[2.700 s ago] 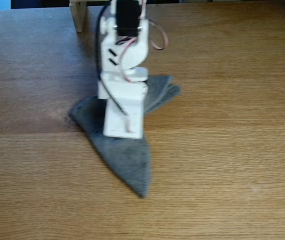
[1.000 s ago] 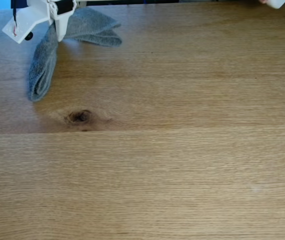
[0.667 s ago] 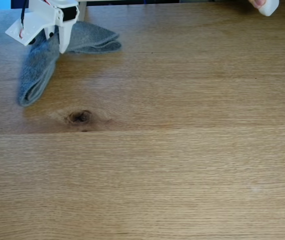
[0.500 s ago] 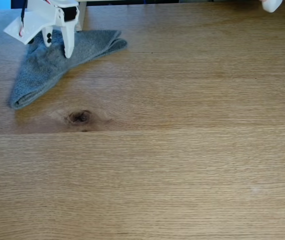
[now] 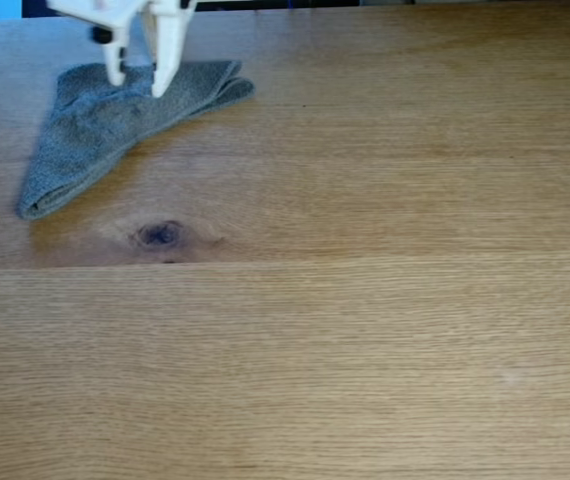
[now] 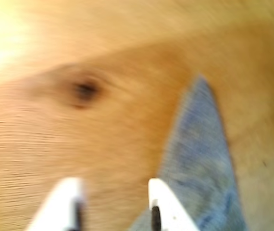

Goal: Clean the area in front of the robot

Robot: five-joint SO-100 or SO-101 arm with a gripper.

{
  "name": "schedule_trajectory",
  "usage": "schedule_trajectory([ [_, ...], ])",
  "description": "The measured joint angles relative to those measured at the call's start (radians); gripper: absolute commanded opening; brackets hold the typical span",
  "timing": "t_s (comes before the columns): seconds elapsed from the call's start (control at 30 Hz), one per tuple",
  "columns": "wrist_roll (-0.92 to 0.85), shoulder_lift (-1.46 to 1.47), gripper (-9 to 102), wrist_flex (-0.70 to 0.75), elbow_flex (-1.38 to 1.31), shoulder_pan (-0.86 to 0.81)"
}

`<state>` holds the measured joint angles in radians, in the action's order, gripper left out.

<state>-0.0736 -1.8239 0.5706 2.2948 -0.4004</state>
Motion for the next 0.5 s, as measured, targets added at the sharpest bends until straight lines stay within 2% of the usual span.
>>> schedule_trajectory([
  [0.1, 0.02, -0.035, 0, 0.005, 0.002, 0.095],
  [0.5, 0.072, -0.293, 0, 0.048, 0.002, 0.339],
])
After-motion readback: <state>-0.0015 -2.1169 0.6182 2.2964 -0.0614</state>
